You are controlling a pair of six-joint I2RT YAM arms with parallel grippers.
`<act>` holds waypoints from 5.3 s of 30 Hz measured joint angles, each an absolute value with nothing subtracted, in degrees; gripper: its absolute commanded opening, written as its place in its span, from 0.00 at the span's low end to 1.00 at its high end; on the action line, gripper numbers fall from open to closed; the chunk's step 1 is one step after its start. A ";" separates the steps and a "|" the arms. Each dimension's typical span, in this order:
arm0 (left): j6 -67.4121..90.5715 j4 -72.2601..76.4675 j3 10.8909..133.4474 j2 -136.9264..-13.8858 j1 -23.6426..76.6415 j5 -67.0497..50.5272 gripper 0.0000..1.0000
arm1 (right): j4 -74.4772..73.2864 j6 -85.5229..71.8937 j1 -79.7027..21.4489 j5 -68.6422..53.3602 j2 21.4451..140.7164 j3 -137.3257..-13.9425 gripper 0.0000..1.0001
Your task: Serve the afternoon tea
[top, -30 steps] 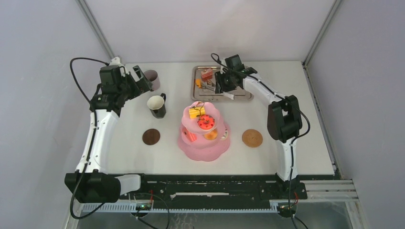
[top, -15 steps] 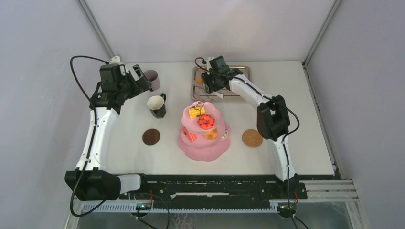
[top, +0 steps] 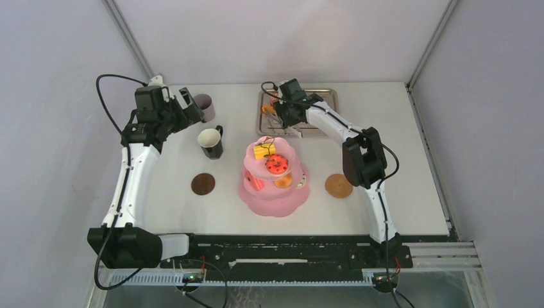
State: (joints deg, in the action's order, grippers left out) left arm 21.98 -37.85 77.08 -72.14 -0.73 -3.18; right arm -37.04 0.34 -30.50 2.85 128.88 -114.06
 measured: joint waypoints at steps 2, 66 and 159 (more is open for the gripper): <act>22.00 -37.85 77.08 -72.14 -0.73 -3.20 1.00 | -36.86 0.27 -30.17 2.96 128.84 -113.75 0.53; 22.00 -38.35 78.52 -73.78 -0.71 -3.22 0.99 | -40.16 6.50 -24.82 -3.27 132.68 -118.19 0.55; 19.29 -37.39 69.80 -59.48 -0.71 -14.22 1.00 | -52.60 -18.20 -36.58 8.36 58.52 -59.24 0.26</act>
